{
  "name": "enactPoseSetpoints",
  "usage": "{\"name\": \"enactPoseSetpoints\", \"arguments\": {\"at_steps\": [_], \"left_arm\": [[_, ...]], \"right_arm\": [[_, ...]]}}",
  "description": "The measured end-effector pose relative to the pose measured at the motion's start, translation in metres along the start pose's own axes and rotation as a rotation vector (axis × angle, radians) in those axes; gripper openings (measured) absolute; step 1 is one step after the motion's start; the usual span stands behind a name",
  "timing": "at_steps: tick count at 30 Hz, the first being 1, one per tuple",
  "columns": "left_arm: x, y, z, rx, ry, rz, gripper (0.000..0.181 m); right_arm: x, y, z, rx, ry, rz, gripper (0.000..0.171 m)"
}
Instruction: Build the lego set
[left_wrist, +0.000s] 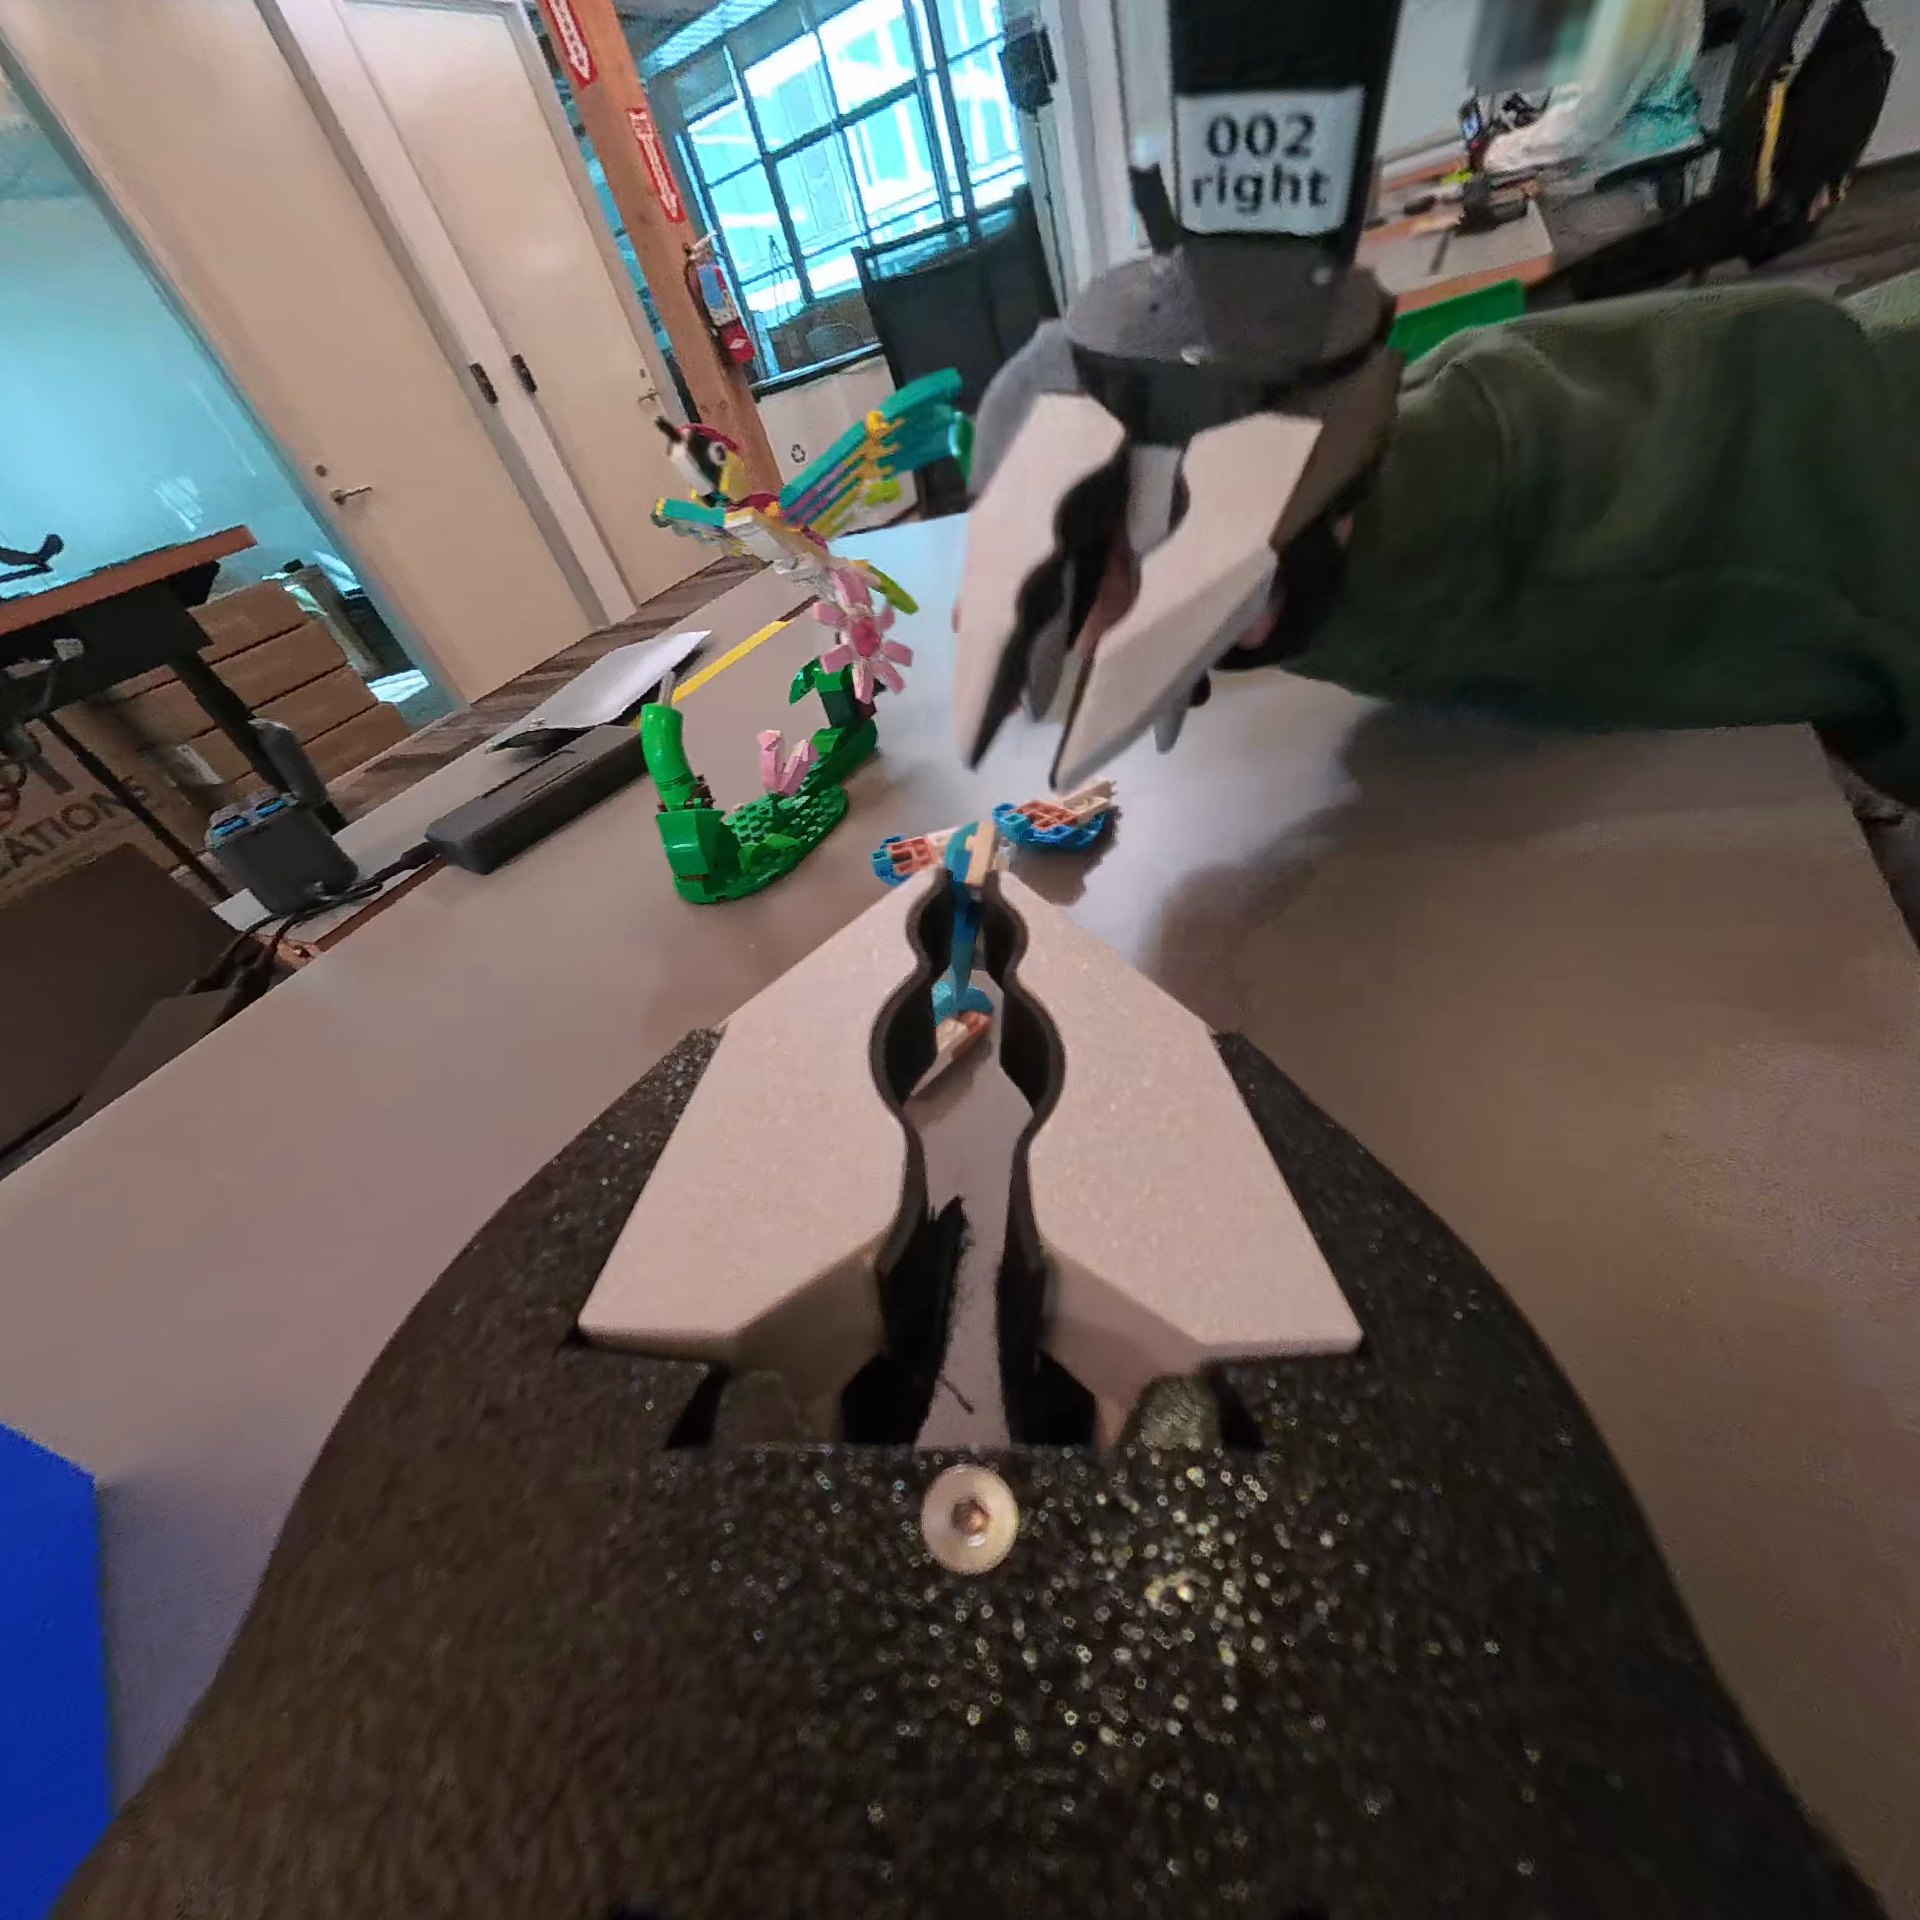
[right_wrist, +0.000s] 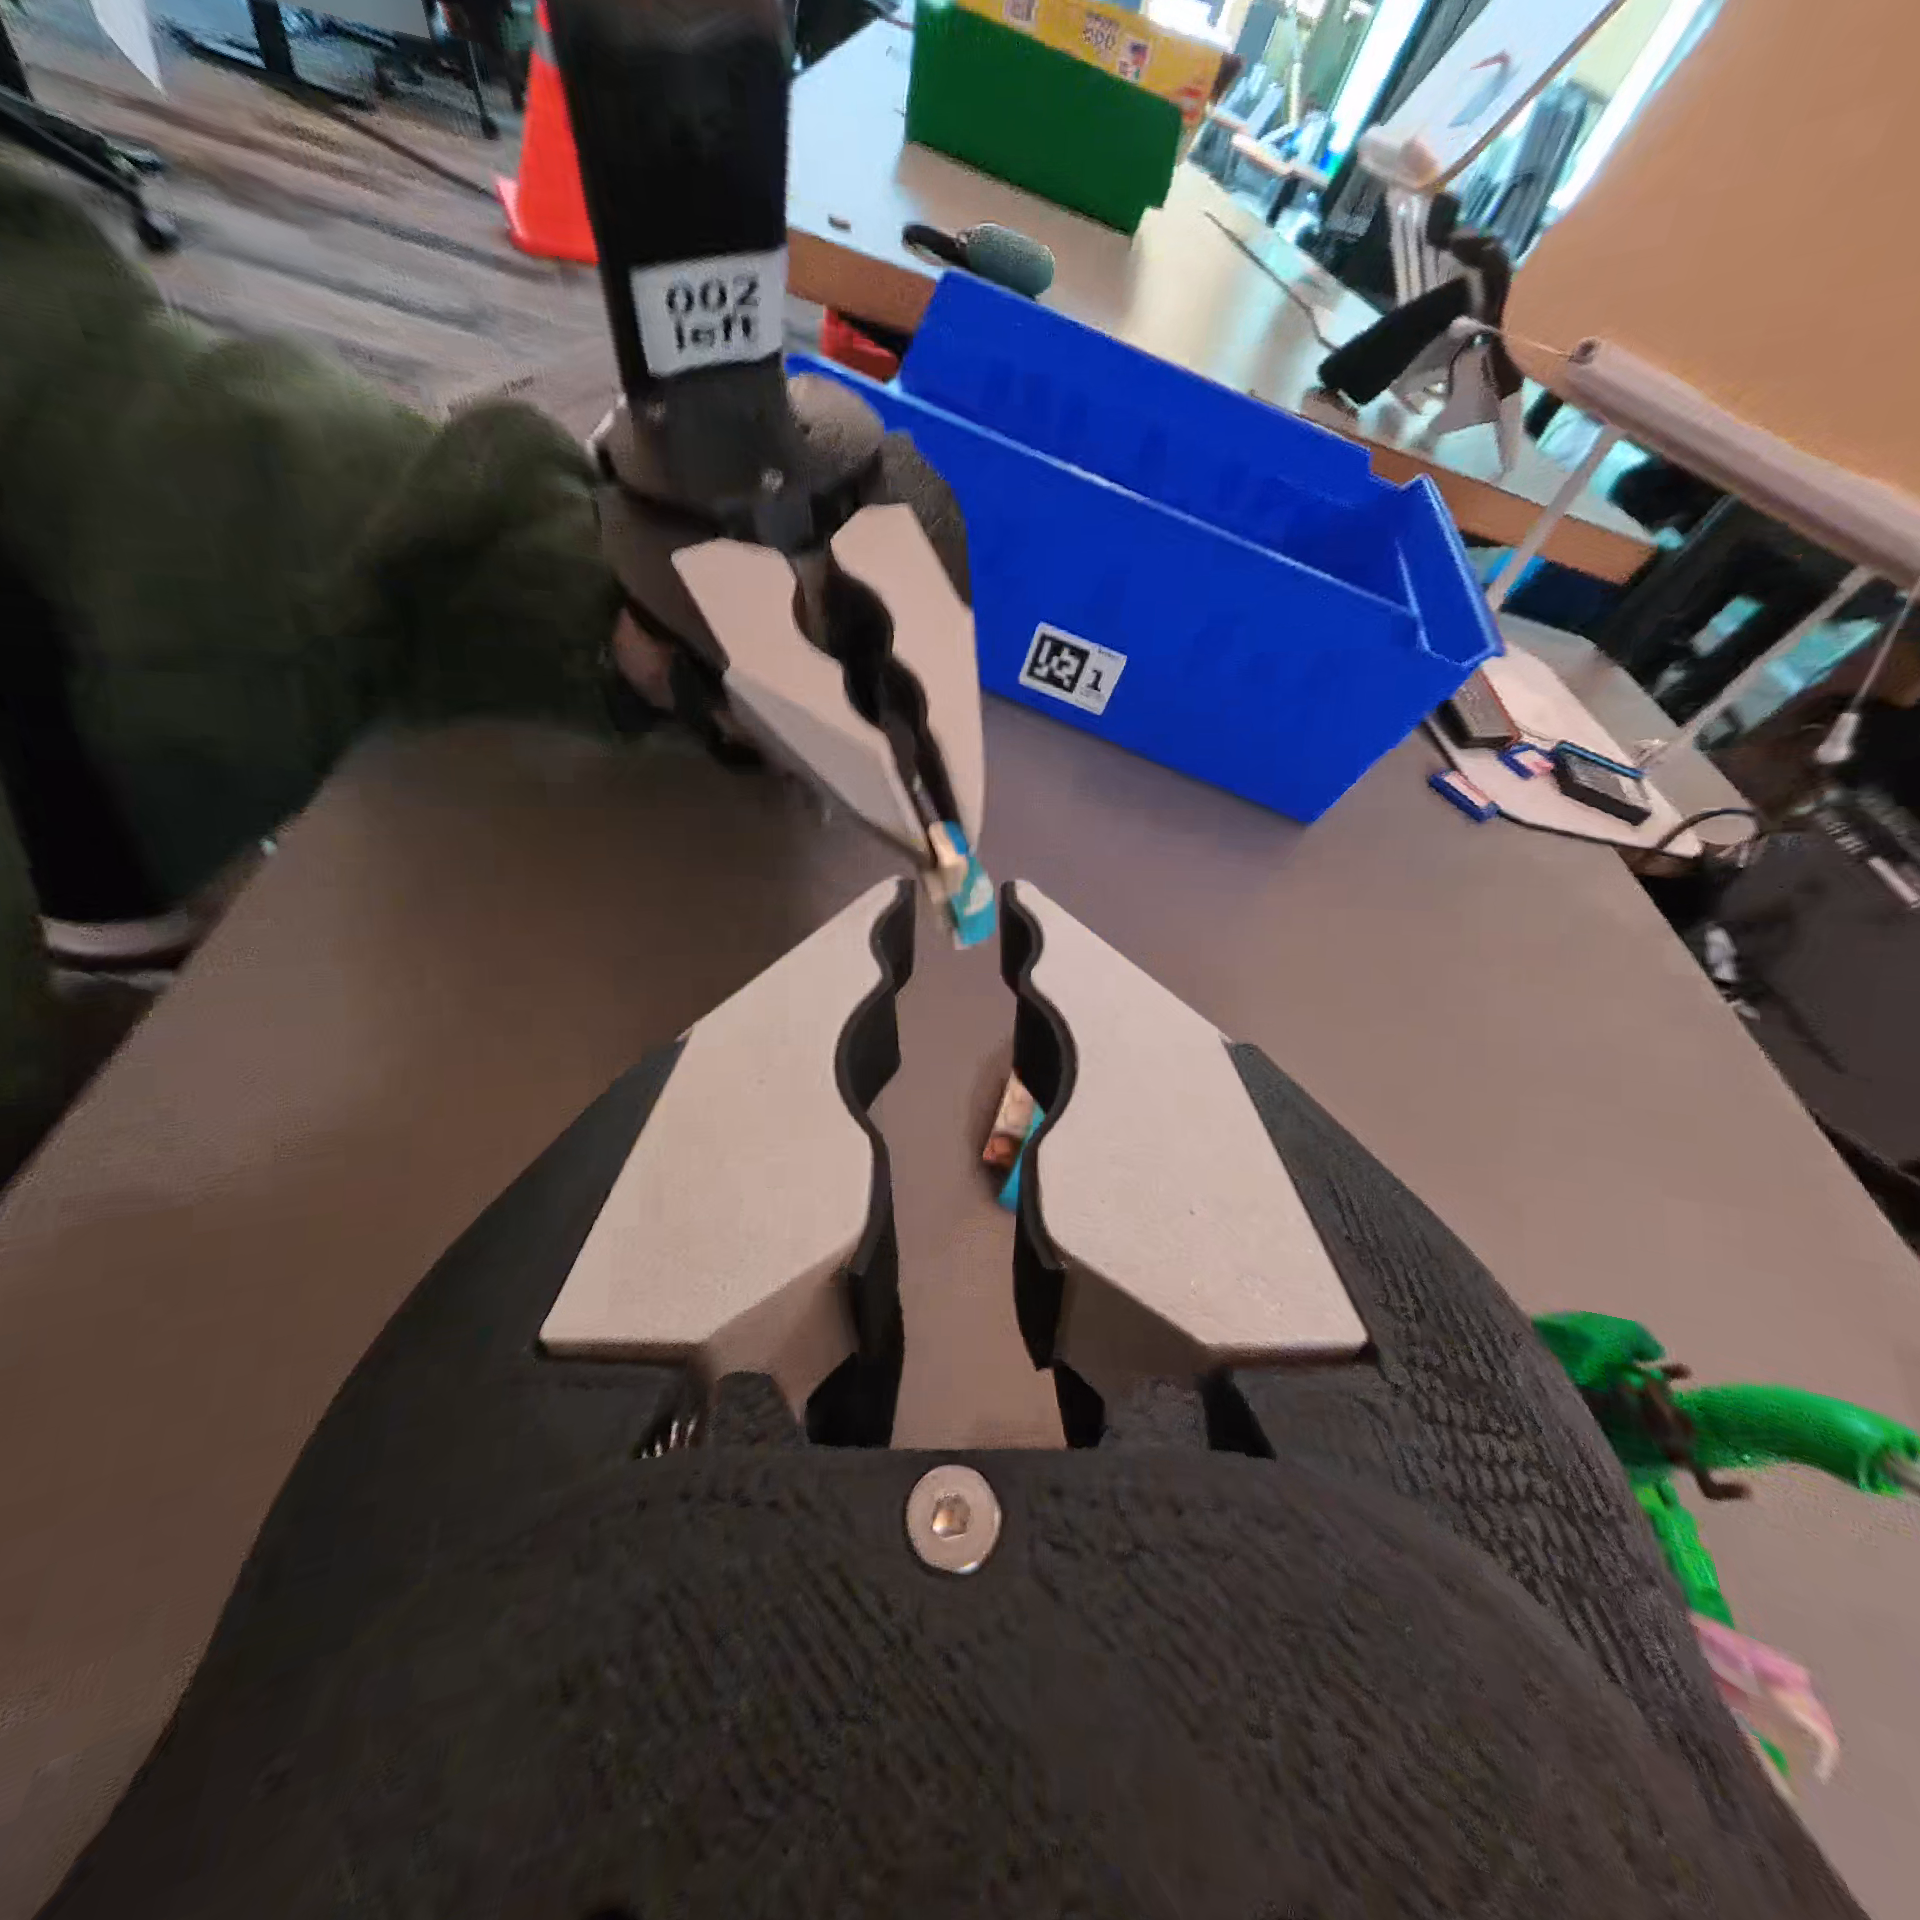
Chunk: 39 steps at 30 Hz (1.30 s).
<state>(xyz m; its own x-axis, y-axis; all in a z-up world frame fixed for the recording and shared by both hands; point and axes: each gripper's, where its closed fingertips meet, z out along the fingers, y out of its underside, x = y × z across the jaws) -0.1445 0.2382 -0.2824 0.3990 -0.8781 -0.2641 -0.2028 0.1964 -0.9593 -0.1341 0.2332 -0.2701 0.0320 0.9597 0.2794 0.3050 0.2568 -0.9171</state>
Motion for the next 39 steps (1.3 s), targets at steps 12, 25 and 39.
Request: {"name": "enactPoseSetpoints", "arguments": {"at_steps": [12, 25, 39], "left_arm": [[0.023, 0.007, 0.009, -0.062, 0.108, 0.063, 0.001], [0.034, 0.010, 0.008, -0.094, 0.180, 0.037, 0.001], [0.077, -0.003, -0.013, -0.097, 0.570, -0.304, 0.004]], "right_arm": [[-0.023, 0.015, 0.008, -0.026, -0.018, -0.103, 0.011], [-0.029, 0.023, 0.006, -0.056, -0.066, -0.043, 0.002], [-0.071, 0.008, -0.004, 0.091, -0.425, 0.197, 0.002]]}}
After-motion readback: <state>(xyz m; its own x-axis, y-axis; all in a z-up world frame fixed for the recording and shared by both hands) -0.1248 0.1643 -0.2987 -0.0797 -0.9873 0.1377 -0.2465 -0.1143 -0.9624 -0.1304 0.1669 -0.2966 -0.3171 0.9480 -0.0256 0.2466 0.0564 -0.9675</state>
